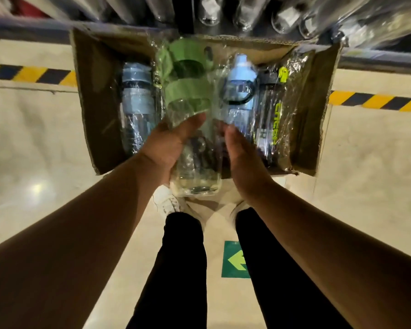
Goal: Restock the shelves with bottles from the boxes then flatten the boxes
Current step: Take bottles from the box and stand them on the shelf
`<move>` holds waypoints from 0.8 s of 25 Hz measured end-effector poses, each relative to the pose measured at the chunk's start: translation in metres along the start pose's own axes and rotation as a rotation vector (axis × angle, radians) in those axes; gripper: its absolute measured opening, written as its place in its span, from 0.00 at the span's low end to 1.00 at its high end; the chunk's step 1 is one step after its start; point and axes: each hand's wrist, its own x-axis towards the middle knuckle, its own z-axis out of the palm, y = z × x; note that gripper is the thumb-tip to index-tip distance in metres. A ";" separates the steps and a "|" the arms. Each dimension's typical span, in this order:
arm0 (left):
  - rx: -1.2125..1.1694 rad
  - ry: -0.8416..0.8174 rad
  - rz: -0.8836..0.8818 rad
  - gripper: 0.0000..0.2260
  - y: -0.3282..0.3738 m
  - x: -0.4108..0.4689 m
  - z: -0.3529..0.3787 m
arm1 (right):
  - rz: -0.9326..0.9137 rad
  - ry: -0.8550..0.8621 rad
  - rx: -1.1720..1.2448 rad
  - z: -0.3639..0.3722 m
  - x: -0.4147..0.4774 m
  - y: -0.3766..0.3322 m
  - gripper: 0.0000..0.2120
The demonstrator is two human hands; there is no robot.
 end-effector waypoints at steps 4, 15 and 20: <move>0.045 0.118 0.055 0.09 -0.011 0.004 -0.024 | 0.218 0.359 -0.278 -0.029 0.056 0.025 0.28; -0.112 0.084 -0.076 0.11 -0.025 0.046 -0.066 | 0.375 0.541 -0.243 0.002 0.146 0.084 0.46; -0.058 0.101 -0.052 0.23 -0.021 0.034 -0.060 | 0.316 0.500 -0.138 0.006 0.124 0.068 0.41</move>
